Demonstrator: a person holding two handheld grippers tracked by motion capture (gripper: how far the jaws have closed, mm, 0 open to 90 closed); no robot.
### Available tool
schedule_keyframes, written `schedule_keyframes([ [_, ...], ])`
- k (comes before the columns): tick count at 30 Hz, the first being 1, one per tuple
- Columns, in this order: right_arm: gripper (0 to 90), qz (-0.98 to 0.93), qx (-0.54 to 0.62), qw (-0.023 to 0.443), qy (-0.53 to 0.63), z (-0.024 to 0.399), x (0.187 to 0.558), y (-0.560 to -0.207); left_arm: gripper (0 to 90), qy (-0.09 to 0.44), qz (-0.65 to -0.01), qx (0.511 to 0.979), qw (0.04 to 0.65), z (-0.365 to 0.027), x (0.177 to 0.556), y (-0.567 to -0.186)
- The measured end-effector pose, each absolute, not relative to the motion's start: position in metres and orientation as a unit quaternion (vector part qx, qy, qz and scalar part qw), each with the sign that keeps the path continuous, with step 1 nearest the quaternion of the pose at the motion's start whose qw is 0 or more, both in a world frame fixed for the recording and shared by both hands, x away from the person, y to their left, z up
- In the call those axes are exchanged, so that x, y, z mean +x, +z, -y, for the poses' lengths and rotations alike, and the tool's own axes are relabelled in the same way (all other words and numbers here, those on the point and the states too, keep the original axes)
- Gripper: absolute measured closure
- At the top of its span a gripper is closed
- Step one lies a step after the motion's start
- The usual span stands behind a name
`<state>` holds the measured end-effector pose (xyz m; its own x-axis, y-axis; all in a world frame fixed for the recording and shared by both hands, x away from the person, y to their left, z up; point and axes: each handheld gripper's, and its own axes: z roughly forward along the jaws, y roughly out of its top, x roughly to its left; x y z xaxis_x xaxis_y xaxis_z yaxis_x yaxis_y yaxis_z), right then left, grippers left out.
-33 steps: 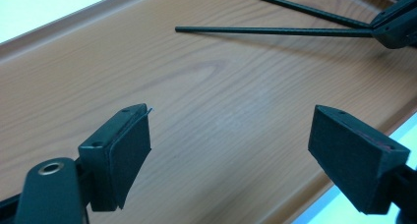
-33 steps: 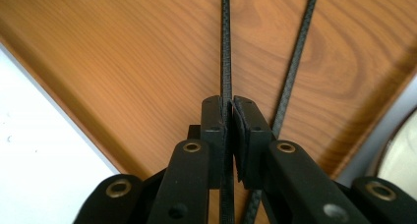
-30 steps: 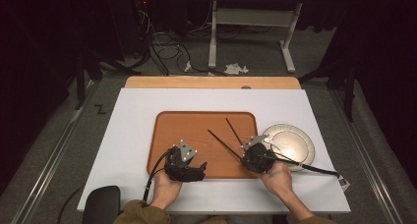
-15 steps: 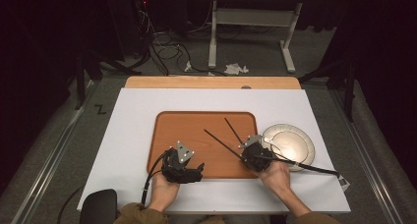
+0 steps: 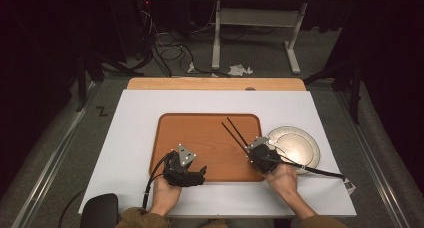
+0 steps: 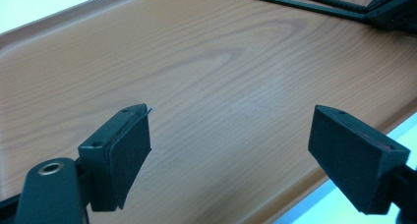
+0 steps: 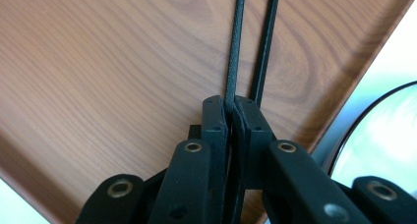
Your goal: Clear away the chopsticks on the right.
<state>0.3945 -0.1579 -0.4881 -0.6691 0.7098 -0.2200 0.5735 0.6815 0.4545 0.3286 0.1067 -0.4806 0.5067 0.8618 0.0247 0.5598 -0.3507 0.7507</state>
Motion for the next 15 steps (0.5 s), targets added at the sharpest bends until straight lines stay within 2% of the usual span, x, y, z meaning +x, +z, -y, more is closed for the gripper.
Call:
schedule_keyframes([
  [6,74.7,-0.897,0.355,0.183,0.192,0.159,0.393,-0.485,16.5,0.214,-0.448,0.793,0.352,-0.107,0.329,-0.481],
  [15,70.2,-0.898,0.345,0.176,0.210,0.163,0.389,-0.477,16.5,0.214,-0.448,0.793,0.352,-0.107,0.329,-0.481],
])
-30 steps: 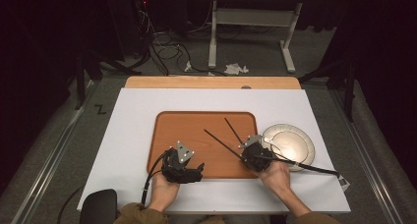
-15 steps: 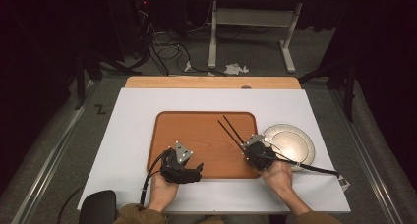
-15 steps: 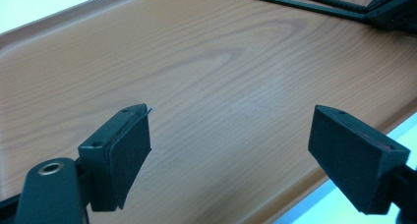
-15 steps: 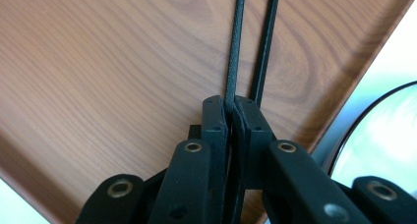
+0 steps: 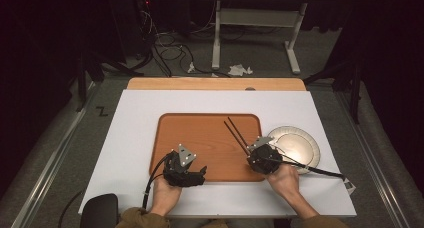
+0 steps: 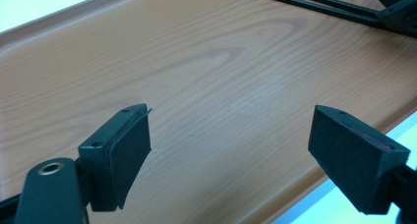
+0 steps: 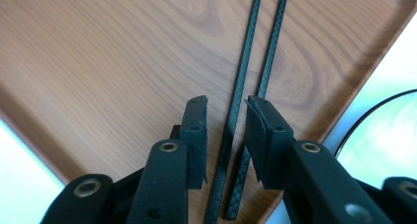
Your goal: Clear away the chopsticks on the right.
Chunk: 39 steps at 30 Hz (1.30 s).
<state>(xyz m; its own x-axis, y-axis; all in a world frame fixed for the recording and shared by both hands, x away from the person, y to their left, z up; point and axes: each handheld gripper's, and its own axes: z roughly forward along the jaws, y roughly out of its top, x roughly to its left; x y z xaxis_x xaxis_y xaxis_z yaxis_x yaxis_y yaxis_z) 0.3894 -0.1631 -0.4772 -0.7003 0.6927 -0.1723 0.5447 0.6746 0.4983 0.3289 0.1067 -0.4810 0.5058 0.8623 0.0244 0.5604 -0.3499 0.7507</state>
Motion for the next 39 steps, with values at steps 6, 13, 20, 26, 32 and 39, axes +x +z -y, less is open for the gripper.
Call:
schedule_keyframes([
  [6,65.1,-0.897,0.341,0.159,0.234,0.169,0.387,-0.469,16.4,0.215,-0.447,0.794,0.352,-0.106,0.328,-0.481],
  [13,60.5,-0.894,0.337,0.146,0.255,0.173,0.387,-0.464,16.5,0.216,-0.447,0.793,0.352,-0.107,0.329,-0.480],
  [20,58.8,-0.889,0.334,0.142,0.280,0.181,0.381,-0.455,16.4,0.217,-0.447,0.793,0.354,-0.107,0.328,-0.479],
  [26,56.9,-0.881,0.335,0.135,0.306,0.191,0.377,-0.446,16.5,0.216,-0.447,0.791,0.356,-0.107,0.329,-0.480],
  [32,56.5,-0.877,0.337,0.127,0.319,0.207,0.371,-0.443,16.5,0.214,-0.450,0.790,0.358,-0.107,0.329,-0.479],
  [39,56.9,-0.865,0.340,0.124,0.347,0.225,0.363,-0.438,16.5,0.210,-0.451,0.789,0.362,-0.108,0.328,-0.479],
])
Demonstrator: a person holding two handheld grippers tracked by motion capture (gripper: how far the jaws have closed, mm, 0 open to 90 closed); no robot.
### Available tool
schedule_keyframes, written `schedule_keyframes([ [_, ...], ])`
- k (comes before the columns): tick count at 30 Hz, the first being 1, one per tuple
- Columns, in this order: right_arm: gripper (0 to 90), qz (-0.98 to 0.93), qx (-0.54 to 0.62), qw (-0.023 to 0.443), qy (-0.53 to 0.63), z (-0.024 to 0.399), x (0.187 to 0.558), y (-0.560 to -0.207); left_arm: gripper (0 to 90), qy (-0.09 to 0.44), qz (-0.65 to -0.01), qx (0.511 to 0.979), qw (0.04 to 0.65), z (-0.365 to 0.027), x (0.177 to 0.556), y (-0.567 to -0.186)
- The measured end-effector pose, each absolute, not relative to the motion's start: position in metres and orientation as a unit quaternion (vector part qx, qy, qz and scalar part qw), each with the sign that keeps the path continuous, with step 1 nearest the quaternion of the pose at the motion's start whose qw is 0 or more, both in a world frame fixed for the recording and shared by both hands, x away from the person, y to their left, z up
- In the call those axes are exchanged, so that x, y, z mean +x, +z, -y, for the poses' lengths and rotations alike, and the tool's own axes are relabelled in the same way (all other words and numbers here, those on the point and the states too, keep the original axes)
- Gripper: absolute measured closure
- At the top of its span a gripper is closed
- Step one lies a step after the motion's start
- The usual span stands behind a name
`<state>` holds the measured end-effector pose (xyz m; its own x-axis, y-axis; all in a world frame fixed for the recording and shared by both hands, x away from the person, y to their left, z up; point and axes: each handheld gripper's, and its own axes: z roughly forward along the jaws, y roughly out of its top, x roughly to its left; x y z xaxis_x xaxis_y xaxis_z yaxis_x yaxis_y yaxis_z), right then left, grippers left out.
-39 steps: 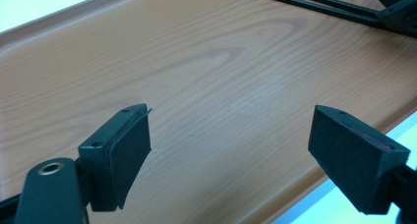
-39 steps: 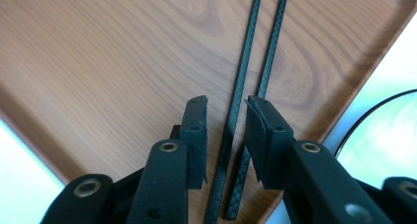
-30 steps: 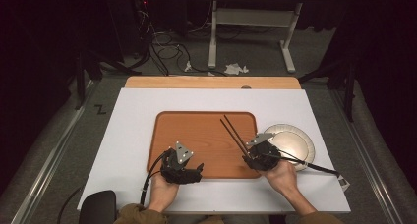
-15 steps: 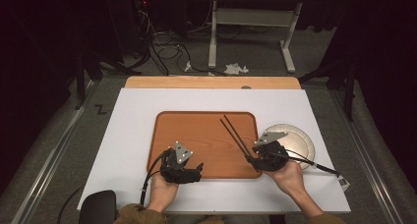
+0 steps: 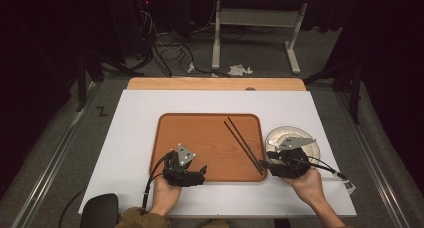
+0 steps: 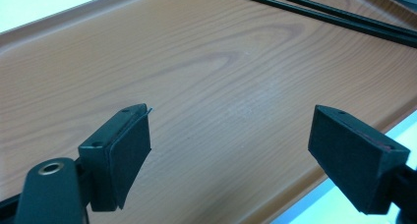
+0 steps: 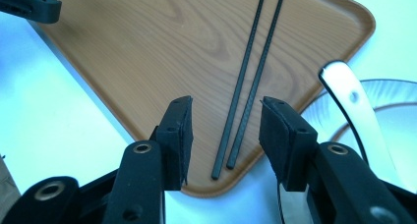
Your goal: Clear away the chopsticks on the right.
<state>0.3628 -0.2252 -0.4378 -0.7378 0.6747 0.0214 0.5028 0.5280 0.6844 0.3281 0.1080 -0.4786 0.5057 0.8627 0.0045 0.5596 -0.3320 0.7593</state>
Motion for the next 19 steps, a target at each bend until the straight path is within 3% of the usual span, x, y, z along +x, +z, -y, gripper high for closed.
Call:
schedule_keyframes([
  [19,58.4,-0.874,0.327,0.128,0.336,0.233,0.352,-0.452,16.4,0.203,-0.453,0.788,0.364,-0.106,0.330,-0.480],
])
